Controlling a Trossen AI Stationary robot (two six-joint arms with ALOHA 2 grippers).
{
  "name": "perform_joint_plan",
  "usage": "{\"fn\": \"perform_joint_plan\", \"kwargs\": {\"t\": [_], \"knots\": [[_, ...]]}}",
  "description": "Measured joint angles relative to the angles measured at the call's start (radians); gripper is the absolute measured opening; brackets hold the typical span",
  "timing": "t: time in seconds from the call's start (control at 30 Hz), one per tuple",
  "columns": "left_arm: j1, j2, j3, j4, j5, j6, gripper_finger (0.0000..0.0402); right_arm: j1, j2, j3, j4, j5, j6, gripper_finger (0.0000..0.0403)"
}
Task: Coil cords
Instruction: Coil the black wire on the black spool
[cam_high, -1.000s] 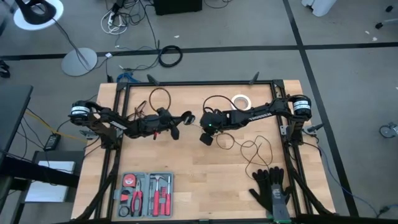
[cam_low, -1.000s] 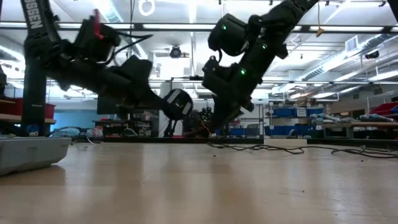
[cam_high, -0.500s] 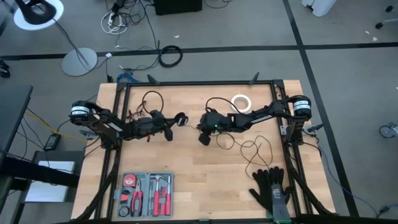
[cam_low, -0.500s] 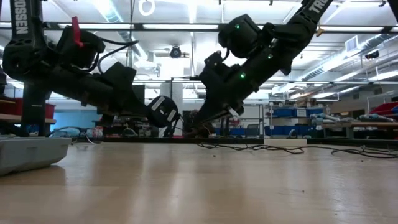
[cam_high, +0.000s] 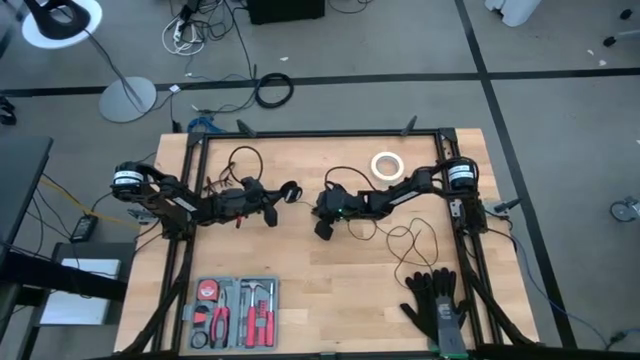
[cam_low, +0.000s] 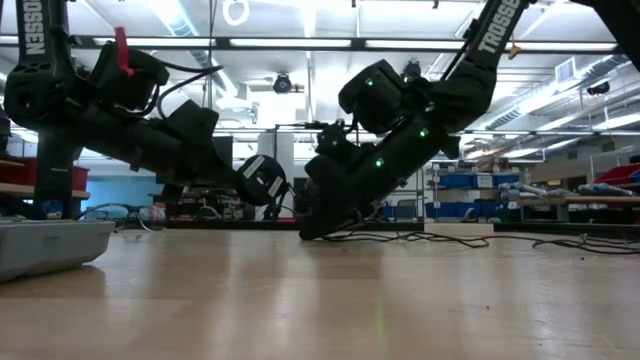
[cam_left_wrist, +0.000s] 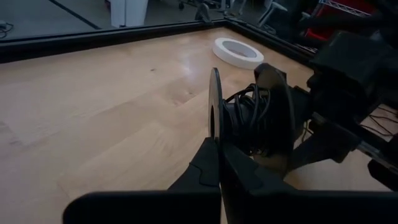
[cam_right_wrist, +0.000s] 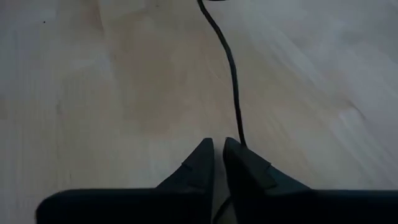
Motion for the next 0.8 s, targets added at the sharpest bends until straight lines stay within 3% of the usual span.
{"fn": "perform_joint_plan", "kwargs": {"t": [0.27,0.8], "knots": [[0.0,0.0,0.0,-0.007,0.0,0.008,0.0,0.038,-0.051,-0.007,-0.046,-0.051,-0.029,0.0026],[0.0,0.0,0.0,-0.011,0.002,0.011,0.0,0.03,-0.06,-0.006,-0.029,0.013,-0.038,0.0089]]}}
